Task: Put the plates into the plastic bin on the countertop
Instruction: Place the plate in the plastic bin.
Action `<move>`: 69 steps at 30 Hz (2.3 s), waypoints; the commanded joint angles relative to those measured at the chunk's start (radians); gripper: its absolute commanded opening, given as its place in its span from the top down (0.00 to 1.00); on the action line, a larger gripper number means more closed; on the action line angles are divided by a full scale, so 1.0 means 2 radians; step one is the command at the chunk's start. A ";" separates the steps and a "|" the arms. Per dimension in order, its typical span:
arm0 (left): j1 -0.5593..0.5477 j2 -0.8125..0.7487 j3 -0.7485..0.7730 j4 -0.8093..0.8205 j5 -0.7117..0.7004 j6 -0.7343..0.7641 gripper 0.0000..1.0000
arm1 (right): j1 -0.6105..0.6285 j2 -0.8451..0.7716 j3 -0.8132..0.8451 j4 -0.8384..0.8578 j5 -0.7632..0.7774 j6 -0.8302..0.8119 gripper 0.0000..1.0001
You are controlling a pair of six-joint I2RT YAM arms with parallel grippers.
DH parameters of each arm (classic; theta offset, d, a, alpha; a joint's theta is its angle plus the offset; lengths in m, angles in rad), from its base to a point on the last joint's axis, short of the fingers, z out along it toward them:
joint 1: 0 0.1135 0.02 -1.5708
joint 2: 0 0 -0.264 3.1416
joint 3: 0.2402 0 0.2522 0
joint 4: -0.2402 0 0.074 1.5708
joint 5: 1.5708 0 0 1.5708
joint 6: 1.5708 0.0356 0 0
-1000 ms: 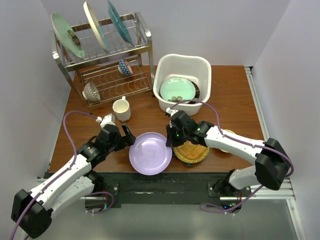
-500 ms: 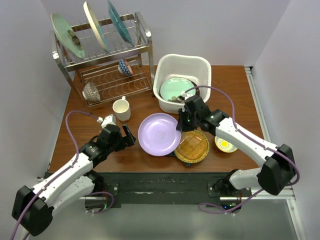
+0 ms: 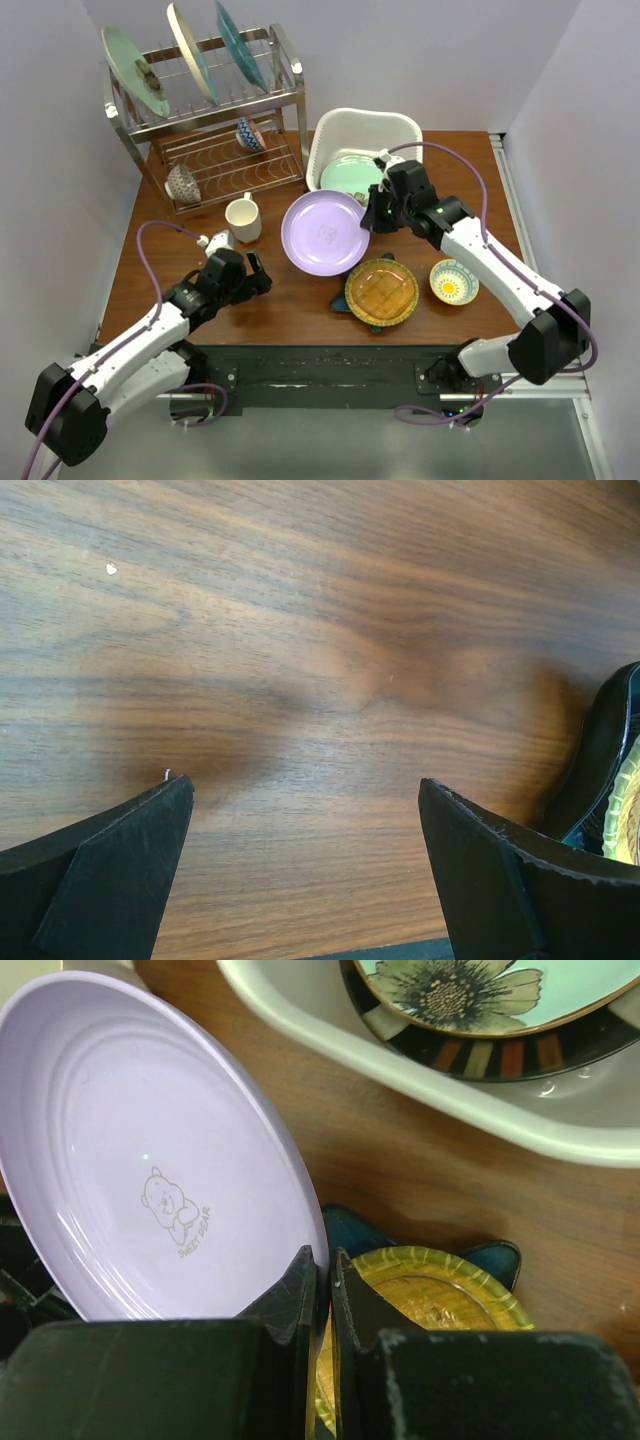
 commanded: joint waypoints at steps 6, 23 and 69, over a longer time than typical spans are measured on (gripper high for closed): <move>-0.001 0.015 -0.001 0.030 0.015 0.013 0.00 | -0.057 0.039 0.057 0.031 -0.046 -0.010 1.00; -0.001 0.048 -0.009 0.060 0.044 0.026 0.00 | -0.139 0.121 0.137 0.042 -0.096 0.003 1.00; -0.001 0.075 -0.041 0.102 0.064 0.020 0.00 | -0.202 0.294 0.249 0.045 -0.053 0.010 0.85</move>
